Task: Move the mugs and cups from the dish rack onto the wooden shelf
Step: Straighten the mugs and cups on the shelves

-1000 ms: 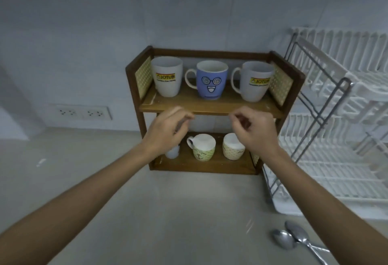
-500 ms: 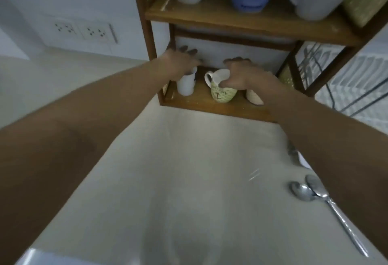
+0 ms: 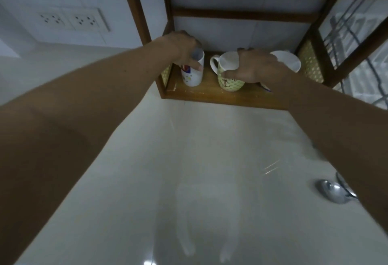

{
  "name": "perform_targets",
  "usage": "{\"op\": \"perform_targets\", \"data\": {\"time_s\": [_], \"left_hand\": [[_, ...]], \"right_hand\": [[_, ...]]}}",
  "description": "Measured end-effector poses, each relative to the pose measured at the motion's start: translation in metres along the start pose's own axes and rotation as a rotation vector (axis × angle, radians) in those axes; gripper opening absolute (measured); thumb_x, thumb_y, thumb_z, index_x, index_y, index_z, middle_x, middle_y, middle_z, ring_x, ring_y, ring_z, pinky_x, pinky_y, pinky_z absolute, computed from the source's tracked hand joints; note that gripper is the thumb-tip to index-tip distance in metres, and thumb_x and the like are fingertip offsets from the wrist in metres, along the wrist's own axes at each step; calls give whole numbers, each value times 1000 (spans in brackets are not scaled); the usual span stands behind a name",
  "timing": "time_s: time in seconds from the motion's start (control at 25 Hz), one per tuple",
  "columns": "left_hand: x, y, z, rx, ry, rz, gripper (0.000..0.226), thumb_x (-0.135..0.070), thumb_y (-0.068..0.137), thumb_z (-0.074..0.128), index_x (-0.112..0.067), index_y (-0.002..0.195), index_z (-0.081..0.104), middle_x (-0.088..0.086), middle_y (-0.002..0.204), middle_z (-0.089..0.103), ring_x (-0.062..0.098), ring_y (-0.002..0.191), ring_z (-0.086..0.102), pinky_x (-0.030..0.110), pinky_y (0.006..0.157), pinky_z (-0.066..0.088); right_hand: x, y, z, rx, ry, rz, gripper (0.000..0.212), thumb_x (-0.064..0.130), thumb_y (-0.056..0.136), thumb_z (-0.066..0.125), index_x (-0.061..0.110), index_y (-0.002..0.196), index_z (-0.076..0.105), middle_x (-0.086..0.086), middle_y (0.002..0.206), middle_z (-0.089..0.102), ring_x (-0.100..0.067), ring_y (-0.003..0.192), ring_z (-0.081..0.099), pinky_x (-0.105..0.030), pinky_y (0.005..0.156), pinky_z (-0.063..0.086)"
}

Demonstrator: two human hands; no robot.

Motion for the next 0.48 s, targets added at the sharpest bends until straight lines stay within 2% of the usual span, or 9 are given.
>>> {"op": "perform_targets", "data": {"time_s": [0.08, 0.2, 0.28, 0.48], "left_hand": [[2, 2, 2, 47, 8, -36, 83, -57, 81, 61, -17, 147, 29, 16, 143, 45, 35, 126, 45, 45, 99, 43], [2, 1, 1, 144, -9, 8, 90, -37, 76, 76, -25, 149, 23, 11, 149, 38, 34, 132, 39, 48, 103, 41], [3, 1, -1, 131, -70, 42, 83, -27, 78, 75, -29, 147, 28, 6, 150, 38, 32, 134, 37, 47, 104, 41], [1, 5, -1, 23, -99, 17, 72, -33, 84, 68, -27, 145, 33, 10, 146, 43, 33, 130, 42, 42, 98, 42]], "right_hand": [[2, 0, -5, -1, -52, -7, 79, 63, 73, 62, 10, 128, 47, -16, 125, 56, -34, 108, 55, -39, 79, 45], [5, 5, -8, 83, -76, -64, 72, 53, 75, 67, 9, 129, 47, -16, 124, 58, -33, 105, 56, -36, 76, 46], [4, 7, -6, 153, -30, -91, 74, 47, 77, 69, 9, 134, 42, -16, 130, 55, -33, 111, 54, -37, 81, 47], [2, 9, -10, 155, 25, -114, 80, 50, 77, 69, 9, 139, 39, -15, 138, 50, -33, 120, 49, -38, 87, 44]]}}
Point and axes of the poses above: each hand's wrist, its own y-axis towards the middle knuckle, its own z-axis out of the palm, x = y × z, the point moved 8 cm from there along y, towards the middle knuckle
